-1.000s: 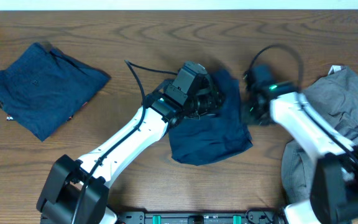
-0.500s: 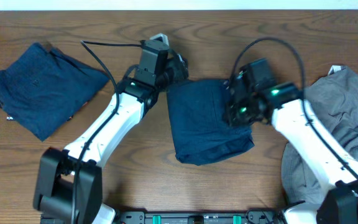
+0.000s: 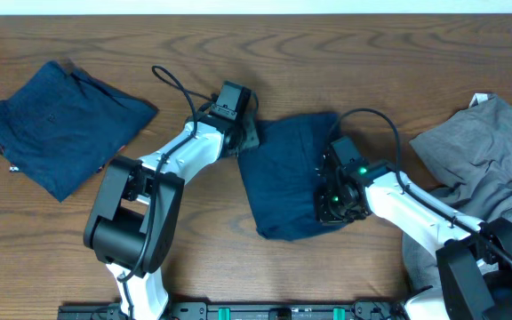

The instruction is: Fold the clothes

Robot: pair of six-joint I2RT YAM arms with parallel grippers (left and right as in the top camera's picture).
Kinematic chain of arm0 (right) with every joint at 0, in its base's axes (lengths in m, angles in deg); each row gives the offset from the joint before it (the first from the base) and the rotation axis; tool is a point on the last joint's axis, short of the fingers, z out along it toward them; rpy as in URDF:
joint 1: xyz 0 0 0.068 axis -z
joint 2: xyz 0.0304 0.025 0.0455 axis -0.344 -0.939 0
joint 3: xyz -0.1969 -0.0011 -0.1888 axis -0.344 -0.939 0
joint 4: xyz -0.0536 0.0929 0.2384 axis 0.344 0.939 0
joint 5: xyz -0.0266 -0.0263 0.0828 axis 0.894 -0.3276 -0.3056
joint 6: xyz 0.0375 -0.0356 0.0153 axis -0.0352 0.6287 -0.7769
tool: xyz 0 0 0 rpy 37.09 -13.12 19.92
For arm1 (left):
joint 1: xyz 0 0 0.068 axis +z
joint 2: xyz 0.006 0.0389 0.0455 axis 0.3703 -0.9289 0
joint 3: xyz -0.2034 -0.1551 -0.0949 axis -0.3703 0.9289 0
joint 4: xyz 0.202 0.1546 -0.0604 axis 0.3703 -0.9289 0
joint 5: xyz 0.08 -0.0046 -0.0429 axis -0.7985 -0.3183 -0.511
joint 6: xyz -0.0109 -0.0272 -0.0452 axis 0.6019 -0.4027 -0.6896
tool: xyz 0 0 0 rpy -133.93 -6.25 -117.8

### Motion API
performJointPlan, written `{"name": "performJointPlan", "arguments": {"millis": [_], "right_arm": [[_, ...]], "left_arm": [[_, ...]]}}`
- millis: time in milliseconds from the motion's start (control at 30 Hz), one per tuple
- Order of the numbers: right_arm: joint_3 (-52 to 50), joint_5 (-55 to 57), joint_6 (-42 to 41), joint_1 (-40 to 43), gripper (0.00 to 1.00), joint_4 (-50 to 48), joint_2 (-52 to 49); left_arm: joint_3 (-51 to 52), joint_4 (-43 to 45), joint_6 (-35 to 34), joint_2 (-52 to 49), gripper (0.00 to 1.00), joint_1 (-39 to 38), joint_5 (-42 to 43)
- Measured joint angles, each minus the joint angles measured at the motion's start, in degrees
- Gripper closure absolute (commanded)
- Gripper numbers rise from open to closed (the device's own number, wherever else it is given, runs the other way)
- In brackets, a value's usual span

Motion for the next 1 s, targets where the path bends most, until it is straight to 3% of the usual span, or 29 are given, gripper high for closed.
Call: {"name": "performJointPlan", "arguments": {"millis": [133, 300, 433, 533, 600, 667, 700, 833, 1000], "right_arm": [[-1.07, 4.48, -3.37, 3.74, 0.85, -3.50, 0.00], [-1.44, 8.39, -1.11, 9.99, 0.83, -21.64, -0.09], [-0.59, 8.90, 3.15, 11.82, 0.78, -30.95, -0.09], [0.42, 8.24, 5.40, 11.72, 0.73, -30.34, -0.09], [0.63, 7.91, 6.21, 11.67, 0.67, -28.72, -0.09], [0.66, 7.74, 6.67, 11.67, 0.62, -26.99, -0.09], [0.66, 7.72, 7.02, 11.67, 0.61, -26.12, -0.09], [0.68, 7.58, 7.45, 11.67, 0.55, -24.44, -0.09], [0.68, 7.50, 7.67, 11.67, 0.53, -23.26, -0.09]], "left_arm": [[-1.55, -14.34, 0.20, 0.61, 0.64, 0.02, 2.54], [-1.49, -31.58, 0.22, 0.68, 0.63, 0.26, 11.39], [-0.79, -37.00, 0.24, 0.63, 0.57, 0.15, 19.02], [-0.70, -36.28, 0.20, 0.94, 0.54, 0.59, 22.16], [-0.61, -34.75, 0.17, 2.12, 0.45, 1.36, 22.73], [-0.37, -30.77, 0.46, 4.96, 0.10, 2.71, 22.40], [-0.35, -28.48, 0.37, 6.67, 0.02, 3.43, 22.05], [-0.44, -17.90, 3.54, 12.26, 0.02, 5.49, 18.62], [-0.46, -11.98, 8.72, 11.04, 0.02, 5.46, 16.20]]}}
